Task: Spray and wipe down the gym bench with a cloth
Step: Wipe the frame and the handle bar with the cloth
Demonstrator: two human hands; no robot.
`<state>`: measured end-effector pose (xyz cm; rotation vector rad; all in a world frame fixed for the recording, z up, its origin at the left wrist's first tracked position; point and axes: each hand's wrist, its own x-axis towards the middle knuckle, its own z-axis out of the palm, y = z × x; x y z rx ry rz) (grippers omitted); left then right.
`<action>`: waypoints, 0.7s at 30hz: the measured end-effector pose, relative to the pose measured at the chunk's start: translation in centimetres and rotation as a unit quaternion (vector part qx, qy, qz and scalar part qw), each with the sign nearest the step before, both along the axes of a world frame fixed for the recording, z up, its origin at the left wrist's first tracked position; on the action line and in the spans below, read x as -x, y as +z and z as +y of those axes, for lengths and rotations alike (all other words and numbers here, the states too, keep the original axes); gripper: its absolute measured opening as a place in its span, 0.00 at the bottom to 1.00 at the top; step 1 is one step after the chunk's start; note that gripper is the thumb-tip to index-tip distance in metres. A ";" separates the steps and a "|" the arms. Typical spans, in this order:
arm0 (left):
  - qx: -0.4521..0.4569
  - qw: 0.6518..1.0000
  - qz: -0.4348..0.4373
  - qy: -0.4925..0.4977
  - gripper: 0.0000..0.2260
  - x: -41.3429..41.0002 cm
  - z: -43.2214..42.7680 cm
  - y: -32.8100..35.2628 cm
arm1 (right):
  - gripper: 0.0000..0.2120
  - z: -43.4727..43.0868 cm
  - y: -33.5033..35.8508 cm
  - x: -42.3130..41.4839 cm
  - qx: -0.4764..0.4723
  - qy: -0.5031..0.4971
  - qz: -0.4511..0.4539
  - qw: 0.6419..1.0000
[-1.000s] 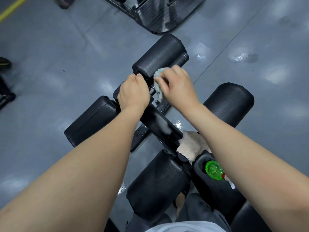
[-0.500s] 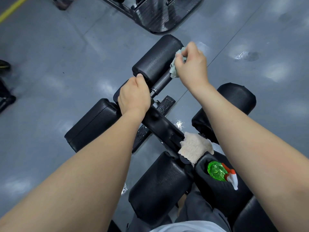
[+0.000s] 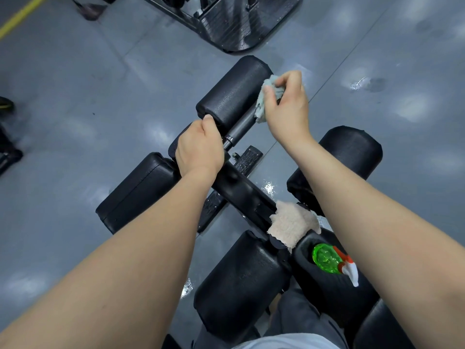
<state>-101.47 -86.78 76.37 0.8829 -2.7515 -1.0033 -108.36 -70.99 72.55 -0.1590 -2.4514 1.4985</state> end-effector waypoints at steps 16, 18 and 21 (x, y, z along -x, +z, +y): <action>0.014 1.000 0.002 -0.002 0.21 0.1 0.0 -0.1 | 0.10 -1.3 -0.3 -1.3 0.227 -0.053 -0.158 0.960; 0.016 1.000 0.002 -0.004 0.21 0.1 0.0 -0.2 | 0.12 -1.7 0.1 -1.9 0.258 -0.059 -0.166 0.950; 0.016 1.000 0.001 -0.003 0.21 0.1 0.1 -0.1 | 0.17 -3.0 -0.2 -4.5 0.312 -0.024 -0.187 0.931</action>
